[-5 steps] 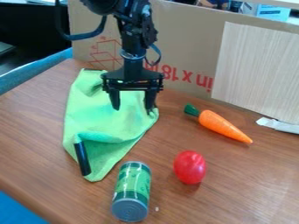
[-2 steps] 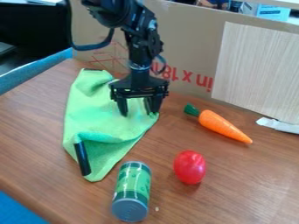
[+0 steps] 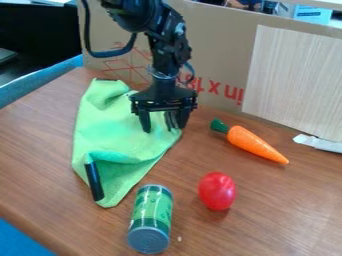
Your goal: Unfold the cloth from left to right
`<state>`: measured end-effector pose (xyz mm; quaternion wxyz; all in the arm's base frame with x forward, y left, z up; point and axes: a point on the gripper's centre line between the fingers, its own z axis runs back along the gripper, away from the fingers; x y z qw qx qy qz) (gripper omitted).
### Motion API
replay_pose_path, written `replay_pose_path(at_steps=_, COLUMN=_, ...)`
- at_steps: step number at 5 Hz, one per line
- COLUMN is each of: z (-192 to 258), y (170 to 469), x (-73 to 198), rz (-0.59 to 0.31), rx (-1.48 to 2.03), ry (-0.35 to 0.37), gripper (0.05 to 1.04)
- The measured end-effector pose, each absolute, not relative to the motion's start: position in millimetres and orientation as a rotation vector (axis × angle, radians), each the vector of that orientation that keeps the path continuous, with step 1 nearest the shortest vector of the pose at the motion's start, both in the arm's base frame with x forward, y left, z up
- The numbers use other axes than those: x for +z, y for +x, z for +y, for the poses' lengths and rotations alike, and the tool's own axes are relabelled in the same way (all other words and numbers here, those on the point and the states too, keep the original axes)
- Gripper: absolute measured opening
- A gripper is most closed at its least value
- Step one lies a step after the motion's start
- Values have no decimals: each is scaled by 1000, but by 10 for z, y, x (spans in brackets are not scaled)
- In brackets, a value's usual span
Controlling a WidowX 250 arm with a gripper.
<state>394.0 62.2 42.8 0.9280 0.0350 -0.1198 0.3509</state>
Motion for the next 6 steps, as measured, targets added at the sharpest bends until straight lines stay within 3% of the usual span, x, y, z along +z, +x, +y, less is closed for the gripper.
replay_pose_path(at_steps=2, z=573, y=4054, x=405, rz=-231, rx=735, ry=80, gripper=974)
replay_pose_path(at_steps=4, z=588, y=4110, x=421, rz=-245, rx=747, ry=82, gripper=404)
replay_pose_path(at_steps=5, z=588, y=4123, x=417, rz=-252, rx=741, ry=80, gripper=175)
replay_pose_path(at_steps=6, z=558, y=4111, x=404, rz=-241, rx=736, ry=64, gripper=65)
